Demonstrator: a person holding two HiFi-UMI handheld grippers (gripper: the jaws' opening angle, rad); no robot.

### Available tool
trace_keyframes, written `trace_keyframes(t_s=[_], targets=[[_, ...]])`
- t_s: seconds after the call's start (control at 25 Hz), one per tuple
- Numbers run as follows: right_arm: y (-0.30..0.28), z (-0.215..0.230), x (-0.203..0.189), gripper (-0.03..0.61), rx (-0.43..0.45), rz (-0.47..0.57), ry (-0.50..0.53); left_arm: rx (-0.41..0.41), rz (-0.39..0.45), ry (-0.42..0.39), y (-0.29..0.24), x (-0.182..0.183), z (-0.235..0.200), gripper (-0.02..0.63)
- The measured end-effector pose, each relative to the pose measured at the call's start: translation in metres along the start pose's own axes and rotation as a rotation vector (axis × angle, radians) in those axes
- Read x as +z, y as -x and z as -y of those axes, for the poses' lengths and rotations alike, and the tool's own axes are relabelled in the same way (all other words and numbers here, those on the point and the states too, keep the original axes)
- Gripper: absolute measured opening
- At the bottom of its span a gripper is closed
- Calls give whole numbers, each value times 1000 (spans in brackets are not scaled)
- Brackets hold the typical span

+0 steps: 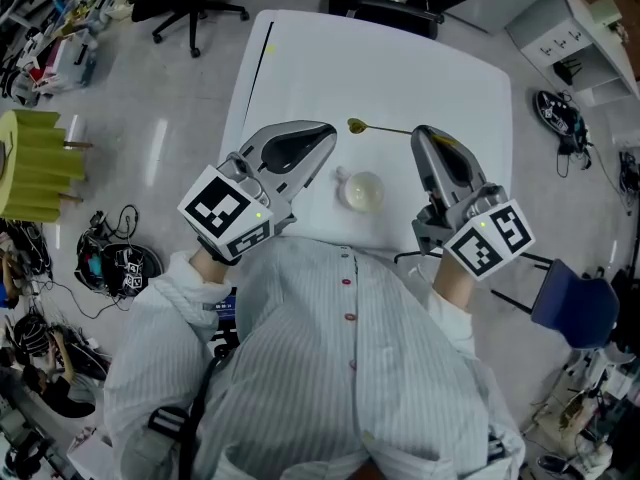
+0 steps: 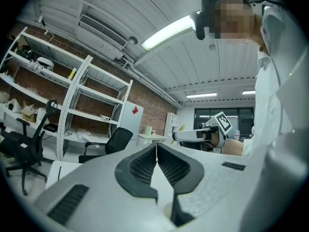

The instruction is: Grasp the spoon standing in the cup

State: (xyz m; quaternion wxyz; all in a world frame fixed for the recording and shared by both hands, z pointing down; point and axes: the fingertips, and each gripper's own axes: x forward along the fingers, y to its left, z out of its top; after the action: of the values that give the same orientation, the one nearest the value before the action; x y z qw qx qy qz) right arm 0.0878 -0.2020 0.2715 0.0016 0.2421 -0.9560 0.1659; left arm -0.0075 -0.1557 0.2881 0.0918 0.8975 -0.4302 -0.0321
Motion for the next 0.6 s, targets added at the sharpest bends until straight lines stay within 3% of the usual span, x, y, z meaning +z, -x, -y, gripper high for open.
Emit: trace_keyframes(t_s=[0.6], targets=[[1, 9, 2, 12, -12, -7, -18, -68, -45, -22, -14, -2, 6, 14]])
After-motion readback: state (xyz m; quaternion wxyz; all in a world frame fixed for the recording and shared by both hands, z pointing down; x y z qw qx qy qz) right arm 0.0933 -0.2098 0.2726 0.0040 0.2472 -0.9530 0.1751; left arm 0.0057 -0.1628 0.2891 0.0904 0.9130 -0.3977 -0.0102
